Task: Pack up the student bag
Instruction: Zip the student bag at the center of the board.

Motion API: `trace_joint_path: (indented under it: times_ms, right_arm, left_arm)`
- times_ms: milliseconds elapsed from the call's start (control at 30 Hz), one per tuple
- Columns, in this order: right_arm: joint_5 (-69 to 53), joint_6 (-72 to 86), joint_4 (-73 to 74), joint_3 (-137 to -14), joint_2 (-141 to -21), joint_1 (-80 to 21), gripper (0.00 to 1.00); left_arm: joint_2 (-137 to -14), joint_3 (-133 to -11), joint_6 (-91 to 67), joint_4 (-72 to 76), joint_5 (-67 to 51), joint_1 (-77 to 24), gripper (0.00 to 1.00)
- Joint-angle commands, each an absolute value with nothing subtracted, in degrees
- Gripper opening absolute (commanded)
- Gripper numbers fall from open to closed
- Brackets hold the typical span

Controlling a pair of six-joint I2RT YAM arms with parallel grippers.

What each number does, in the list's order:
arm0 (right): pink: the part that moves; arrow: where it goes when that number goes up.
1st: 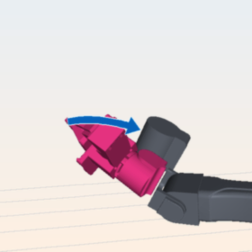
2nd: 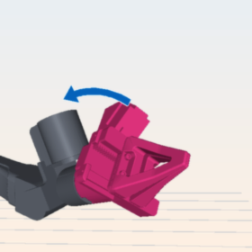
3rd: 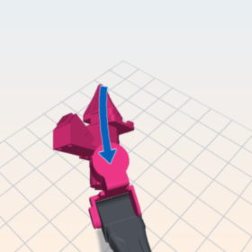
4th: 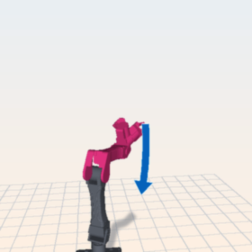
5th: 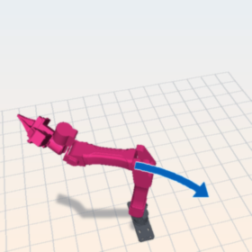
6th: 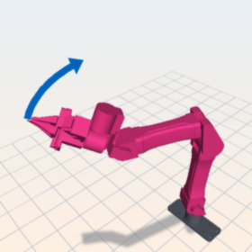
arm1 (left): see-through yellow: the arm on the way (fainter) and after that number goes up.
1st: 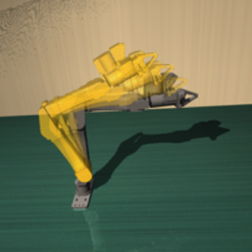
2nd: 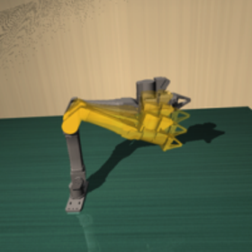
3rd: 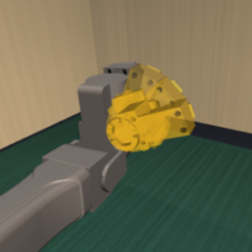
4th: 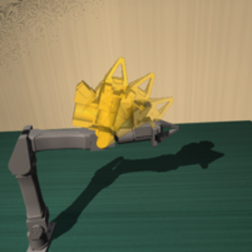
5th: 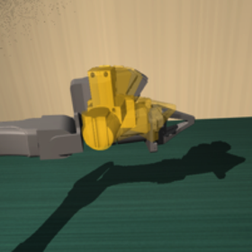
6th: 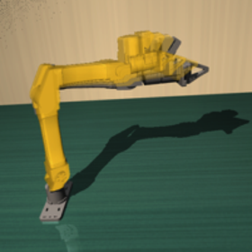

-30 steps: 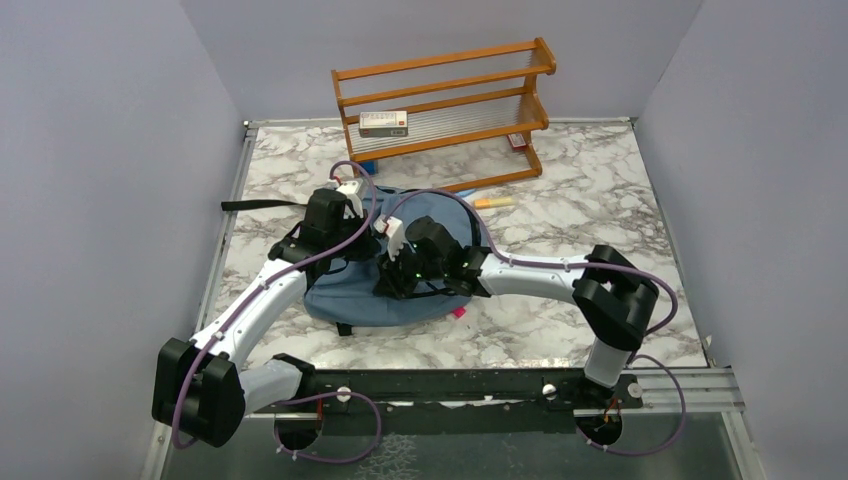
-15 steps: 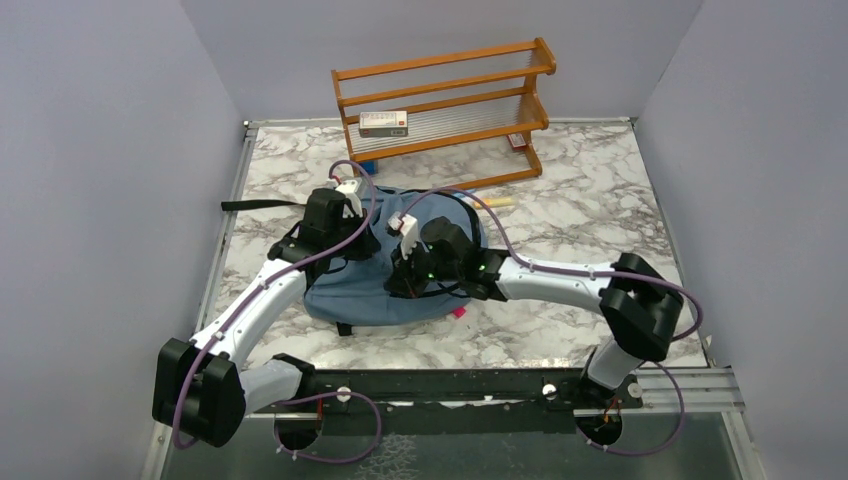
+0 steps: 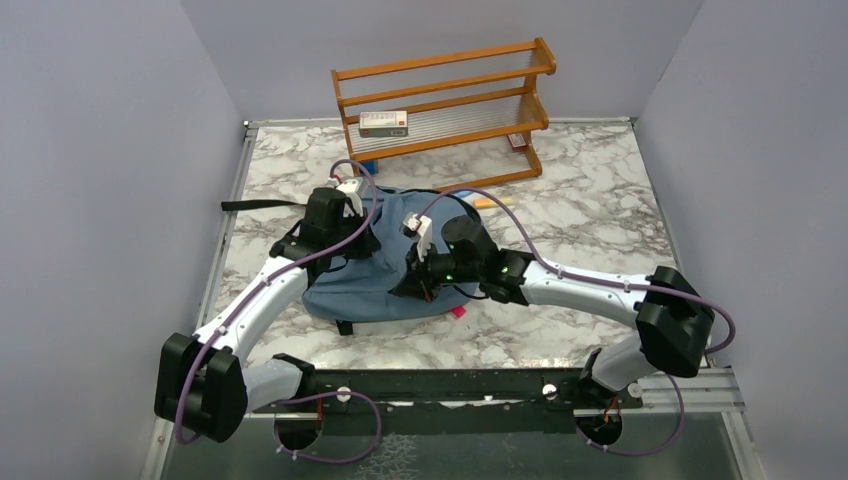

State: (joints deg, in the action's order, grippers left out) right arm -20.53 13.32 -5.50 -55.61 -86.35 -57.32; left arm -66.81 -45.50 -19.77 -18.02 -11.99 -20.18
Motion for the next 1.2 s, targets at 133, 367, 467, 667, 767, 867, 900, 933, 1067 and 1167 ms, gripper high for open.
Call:
trace_joint_path:
  times_ms: [133,367,467,667,767,867,900,933,1067,1167]
  right_arm:
    - [-34.6,12.5,-5.7,-52.2,-81.7,-54.2,0.01]
    - [-31.1,14.6,-6.5,-47.9,-76.6,-52.3,0.01]
    - [-30.2,14.5,-5.2,-46.8,-74.9,-50.8,0.01]
    - [-19.2,15.6,-0.5,-45.6,-71.2,-48.6,0.01]
    - [-12.3,18.0,-0.1,-44.8,-69.0,-47.7,0.01]
    - [-5.2,20.7,2.4,-45.1,-67.0,-47.5,0.01]
    - [-3.1,21.5,3.0,-45.5,-66.4,-47.4,0.01]
    - [-0.8,22.5,3.6,-45.8,-66.0,-47.5,0.01]
    - [6.4,26.2,5.2,-47.5,-65.2,-47.5,0.01]
    - [11.1,29.2,6.0,-48.8,-65.8,-47.4,0.01]
  left_arm:
    - [-66.4,-45.5,-17.8,-15.7,-9.4,-18.7,0.0]
    - [-65.5,-44.8,-17.6,-16.1,-8.4,-18.3,0.0]
    - [-65.5,-44.7,-17.4,-16.1,-8.2,-18.1,0.0]
    - [-65.7,-44.4,-16.7,-16.3,-8.0,-17.9,0.0]
    - [-66.0,-44.4,-16.4,-16.3,-7.8,-17.8,0.0]
    - [-66.2,-44.6,-16.2,-16.3,-7.7,-17.6,0.0]
    - [-66.3,-44.6,-16.2,-16.2,-7.6,-17.6,0.0]
    - [-66.4,-44.6,-16.2,-16.1,-7.7,-17.5,0.0]
    - [-66.6,-44.5,-15.8,-15.8,-9.3,-17.5,0.0]
    - [-66.5,-44.1,-15.3,-15.5,-9.9,-17.5,0.0]
